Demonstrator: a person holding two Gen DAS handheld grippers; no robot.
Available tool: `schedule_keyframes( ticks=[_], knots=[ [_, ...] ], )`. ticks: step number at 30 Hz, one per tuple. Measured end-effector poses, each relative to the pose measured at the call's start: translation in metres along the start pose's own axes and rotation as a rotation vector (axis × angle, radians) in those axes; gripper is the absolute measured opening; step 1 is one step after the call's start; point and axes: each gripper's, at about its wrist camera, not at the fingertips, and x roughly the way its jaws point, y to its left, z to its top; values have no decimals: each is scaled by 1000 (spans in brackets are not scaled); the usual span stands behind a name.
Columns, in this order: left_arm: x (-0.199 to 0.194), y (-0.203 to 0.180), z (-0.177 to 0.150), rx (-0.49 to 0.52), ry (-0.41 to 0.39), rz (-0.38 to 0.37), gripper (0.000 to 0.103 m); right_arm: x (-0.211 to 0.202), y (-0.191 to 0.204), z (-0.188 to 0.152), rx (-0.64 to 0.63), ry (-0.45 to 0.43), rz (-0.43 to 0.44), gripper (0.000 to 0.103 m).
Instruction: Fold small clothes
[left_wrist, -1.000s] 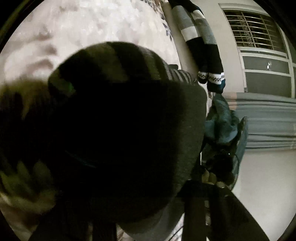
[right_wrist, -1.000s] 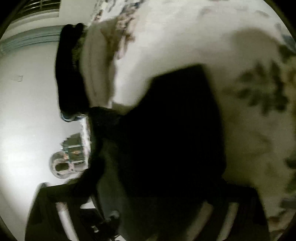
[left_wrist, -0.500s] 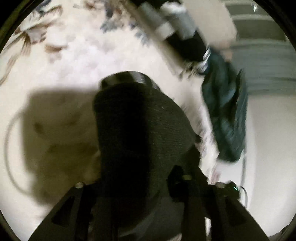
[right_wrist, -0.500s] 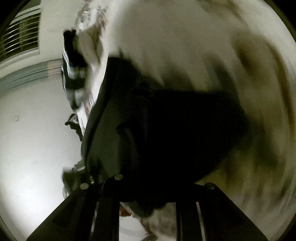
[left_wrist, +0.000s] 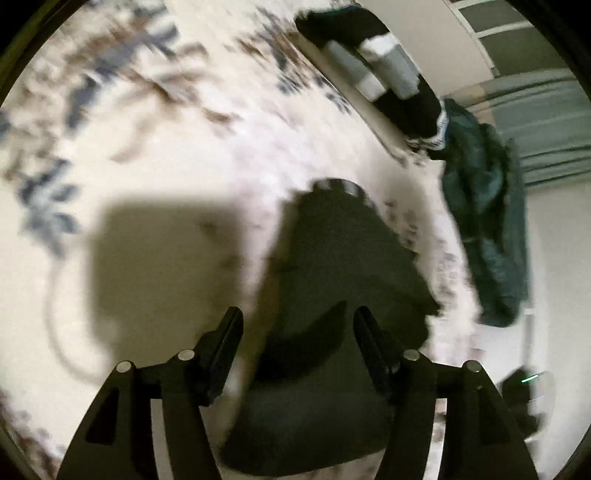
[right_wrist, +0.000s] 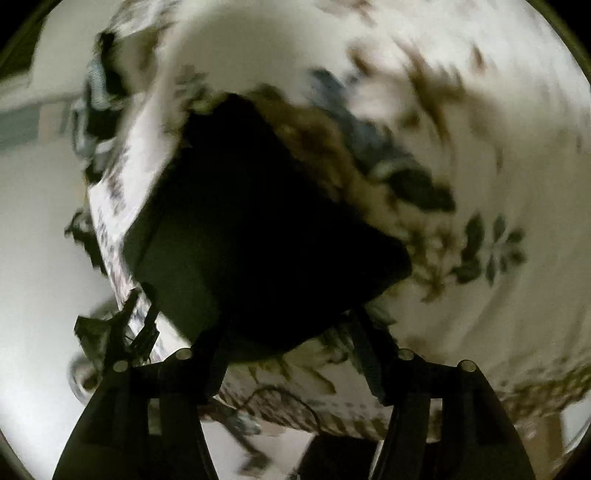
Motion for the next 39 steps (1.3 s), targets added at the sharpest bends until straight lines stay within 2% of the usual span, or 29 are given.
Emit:
schedule_keyframes(
  ticks=[2, 5, 6, 8, 9, 10, 12, 13, 16, 18, 19, 20, 23, 27, 30, 32, 34, 36, 37, 38, 39],
  knots=[
    [-3, 3, -5, 54, -26, 162, 60, -5, 51, 18, -125, 7, -28, 63],
    [10, 26, -19, 75, -23, 306, 60, 11, 133, 44, -337, 26, -39, 63],
    [17, 36, -23, 77, -7, 325, 60, 28, 172, 54, -444, 42, -55, 63],
    [31, 50, -28, 87, 12, 317, 61, 60, 227, 60, -576, 54, -83, 63],
    [31, 53, -27, 96, 3, 307, 66, 84, 259, 64, -656, 77, -97, 63],
    [33, 55, -25, 97, -5, 283, 79, 99, 279, 68, -688, 93, -107, 63],
    [40, 56, -21, 86, 7, 177, 103, 133, 317, 72, -780, 116, -154, 63],
    [43, 56, -19, 86, 8, 177, 103, 153, 335, 73, -840, 155, -192, 63],
    [47, 59, -15, 62, 5, 186, 103, 180, 349, 61, -937, 202, -273, 62],
    [47, 60, -12, 49, 24, 182, 103, 197, 351, 51, -999, 257, -336, 43],
    [45, 61, -12, 44, 27, 179, 103, 199, 348, 43, -1031, 253, -374, 18],
    [42, 61, -12, 35, 25, 175, 103, 201, 347, 37, -1061, 241, -397, 8],
    [26, 63, -11, -5, -1, 147, 102, 193, 351, 31, -1080, 163, -401, 5],
    [-3, 61, -10, -43, -57, 103, 102, 174, 359, 53, -985, 76, -349, 3],
    [-13, 53, 4, -27, -80, 70, 102, 183, 352, 81, -830, 118, -273, 3],
    [-10, 44, 19, -8, -81, 45, 102, 175, 343, 97, -741, 143, -157, 2],
    [-3, 35, 37, 9, -74, 13, 102, 159, 330, 110, -654, 170, -96, 4],
    [5, 23, 49, 41, -64, -18, 102, 130, 308, 119, -584, 138, -45, 17],
    [9, 15, 53, 71, -57, -37, 102, 105, 289, 124, -560, 95, -46, 41],
    [16, 7, 57, 105, -38, -46, 102, 88, 272, 126, -539, 64, -51, 60],
    [24, -1, 60, 128, -11, -38, 102, 71, 252, 128, -511, 37, -63, 63]
  ],
)
